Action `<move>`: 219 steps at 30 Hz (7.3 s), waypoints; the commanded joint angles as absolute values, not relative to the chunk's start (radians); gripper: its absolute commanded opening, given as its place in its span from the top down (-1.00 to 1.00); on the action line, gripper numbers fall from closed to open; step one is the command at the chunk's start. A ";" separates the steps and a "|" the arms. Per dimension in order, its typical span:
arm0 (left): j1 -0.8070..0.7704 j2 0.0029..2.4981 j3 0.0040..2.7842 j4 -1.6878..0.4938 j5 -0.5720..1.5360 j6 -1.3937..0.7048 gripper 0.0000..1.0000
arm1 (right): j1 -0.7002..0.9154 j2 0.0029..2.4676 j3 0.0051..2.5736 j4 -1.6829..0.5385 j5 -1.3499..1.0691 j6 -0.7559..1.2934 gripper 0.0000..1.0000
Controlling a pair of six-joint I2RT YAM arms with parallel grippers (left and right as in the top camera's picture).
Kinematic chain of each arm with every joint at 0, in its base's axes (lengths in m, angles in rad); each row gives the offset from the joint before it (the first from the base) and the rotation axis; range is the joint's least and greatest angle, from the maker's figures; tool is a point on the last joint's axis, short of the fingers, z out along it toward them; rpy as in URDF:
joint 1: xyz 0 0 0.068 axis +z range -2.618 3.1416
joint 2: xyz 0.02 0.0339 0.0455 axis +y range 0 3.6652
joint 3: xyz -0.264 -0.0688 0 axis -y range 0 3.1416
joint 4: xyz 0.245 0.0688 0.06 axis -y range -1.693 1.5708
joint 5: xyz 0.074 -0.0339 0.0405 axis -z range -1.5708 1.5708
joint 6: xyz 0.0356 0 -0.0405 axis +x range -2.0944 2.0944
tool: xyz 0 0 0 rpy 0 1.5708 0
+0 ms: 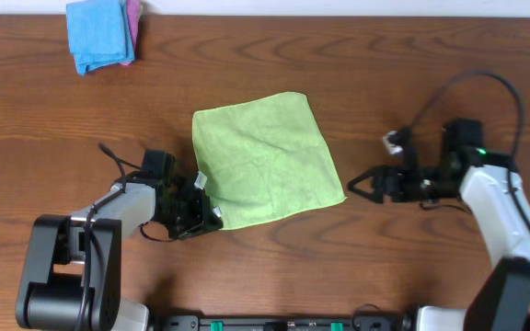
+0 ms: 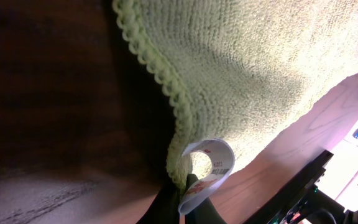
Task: Fold the cloth
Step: 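Move the right gripper to the cloth's near-right corner and grasp it, then lift the near edge with both grippers and fold it toward the far edge, then lower the folded edge onto the far edge with both grippers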
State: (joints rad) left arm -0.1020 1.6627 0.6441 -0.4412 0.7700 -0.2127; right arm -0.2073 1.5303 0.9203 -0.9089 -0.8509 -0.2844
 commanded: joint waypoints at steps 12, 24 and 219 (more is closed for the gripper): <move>-0.104 1.670 0.655 -0.449 0.733 -0.210 0.88 | -0.234 1.832 0.869 -0.754 -0.938 -0.221 -0.69; -0.104 1.670 0.655 -0.448 0.733 -0.210 0.88 | -0.081 1.953 0.869 -0.638 -0.813 -0.074 -0.57; -0.173 1.987 1.320 -0.549 0.080 -0.251 0.88 | 0.340 2.376 1.802 -0.637 -0.093 0.279 0.97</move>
State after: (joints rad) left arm -0.1688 1.9778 1.3304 -0.5461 0.0967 -0.2398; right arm 0.3267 2.3421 1.7992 -0.6289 -0.1436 0.3061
